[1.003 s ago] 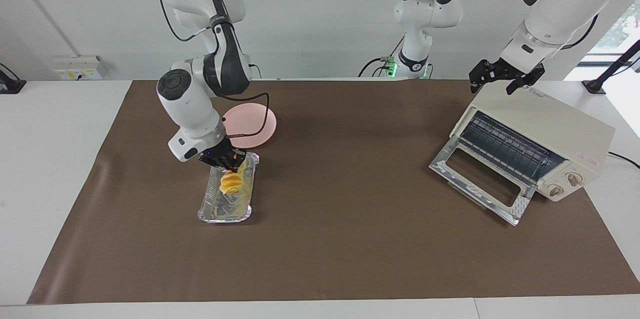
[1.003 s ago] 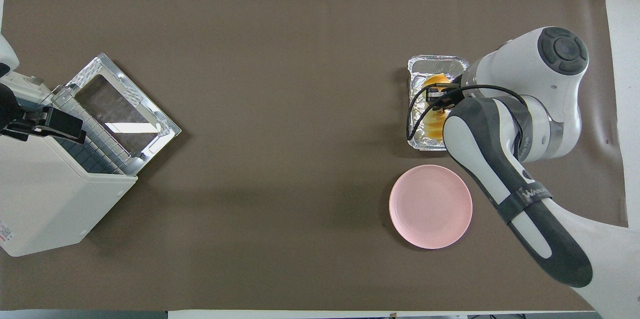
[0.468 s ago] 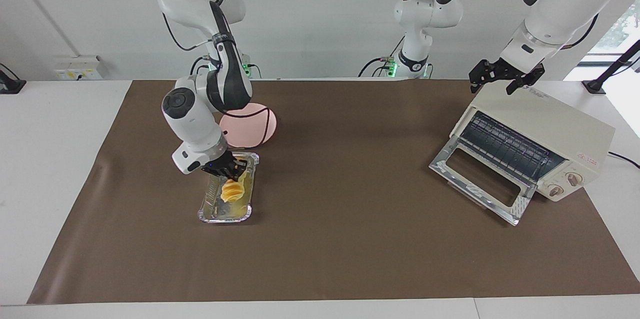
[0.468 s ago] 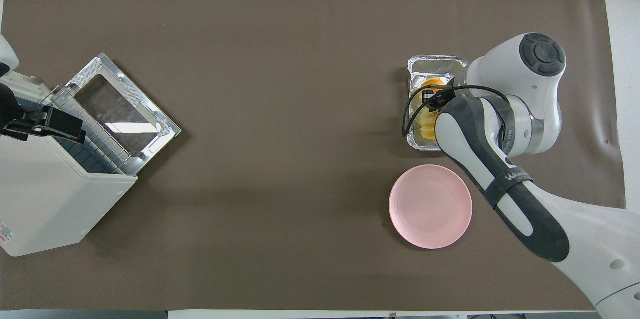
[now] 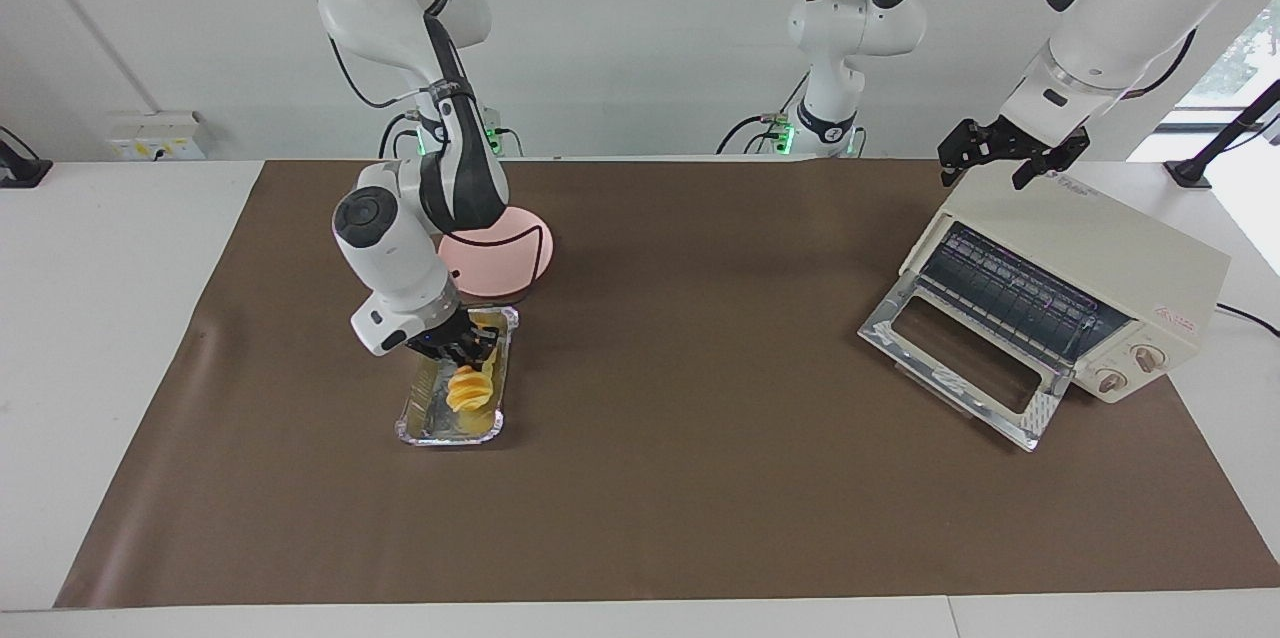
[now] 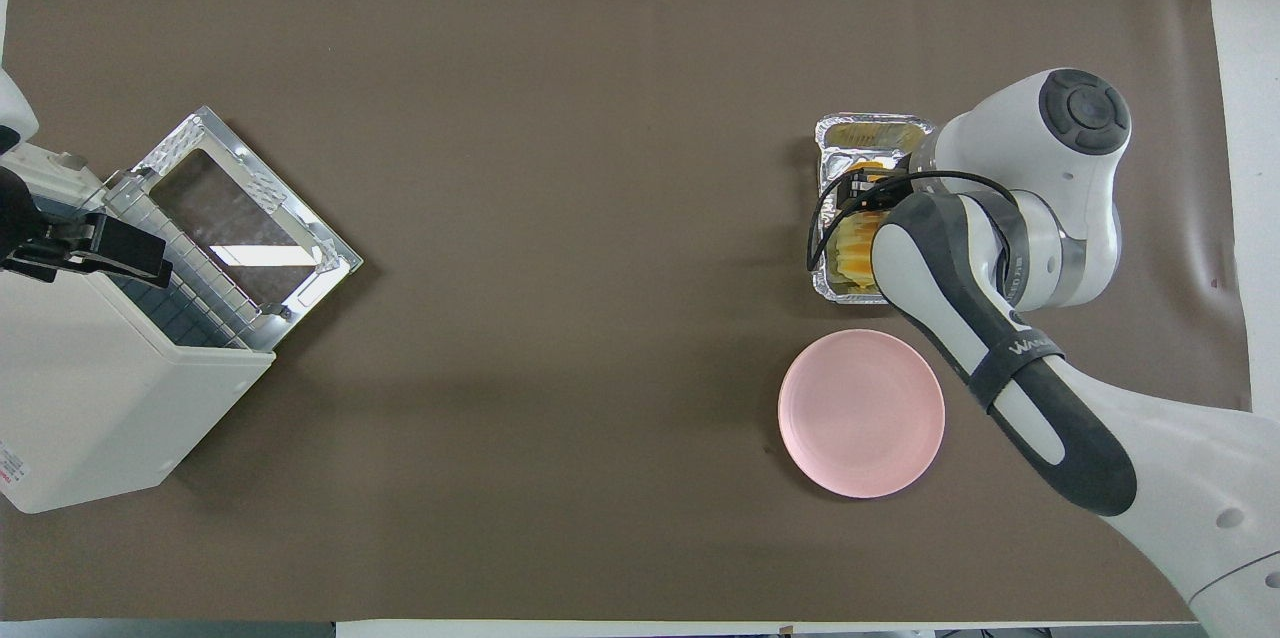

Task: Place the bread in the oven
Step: 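Lower the bread into the foil tray and open the right gripper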

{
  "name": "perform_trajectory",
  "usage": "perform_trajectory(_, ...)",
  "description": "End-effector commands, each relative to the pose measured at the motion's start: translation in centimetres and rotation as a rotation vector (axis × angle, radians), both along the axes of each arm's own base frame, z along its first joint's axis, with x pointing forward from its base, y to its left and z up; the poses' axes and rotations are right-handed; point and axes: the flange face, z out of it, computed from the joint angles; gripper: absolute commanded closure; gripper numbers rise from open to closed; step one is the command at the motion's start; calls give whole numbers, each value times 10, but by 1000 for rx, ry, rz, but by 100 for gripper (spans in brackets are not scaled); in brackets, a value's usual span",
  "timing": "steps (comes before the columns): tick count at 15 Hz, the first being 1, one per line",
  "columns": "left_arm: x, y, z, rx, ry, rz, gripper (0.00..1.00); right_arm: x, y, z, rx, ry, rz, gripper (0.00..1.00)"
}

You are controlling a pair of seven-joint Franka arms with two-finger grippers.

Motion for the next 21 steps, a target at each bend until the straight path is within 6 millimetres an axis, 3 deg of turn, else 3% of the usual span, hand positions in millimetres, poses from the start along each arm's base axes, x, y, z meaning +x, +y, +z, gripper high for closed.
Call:
perform_trajectory(1, -7, 3, 2, -17, -14, 1, 0, 5, -29, 21, -2, 9, 32, 0)
perform_trajectory(4, -7, 3, 2, -17, -14, 1, 0, 0, -59, 19, -1, 25, 3, 0)
perform_trajectory(8, -7, 3, 2, -17, -14, 1, 0, -19, -71, -7, -6, 38, -13, 3)
perform_trajectory(9, -7, 3, 2, -17, -14, 1, 0, -24, -76, -13, -7, 39, -10, 11)
perform_trajectory(14, -7, 3, 2, -17, -14, 1, 0, -29, -81, -22, -8, 38, 17, 100)
perform_trajectory(18, -8, 3, 3, -17, -16, 1, 0, -22, -75, -11, 5, 20, 14, 100)
perform_trajectory(21, -7, 3, 2, -17, -14, 1, 0, -8, -61, 16, 14, -22, 32, 100)
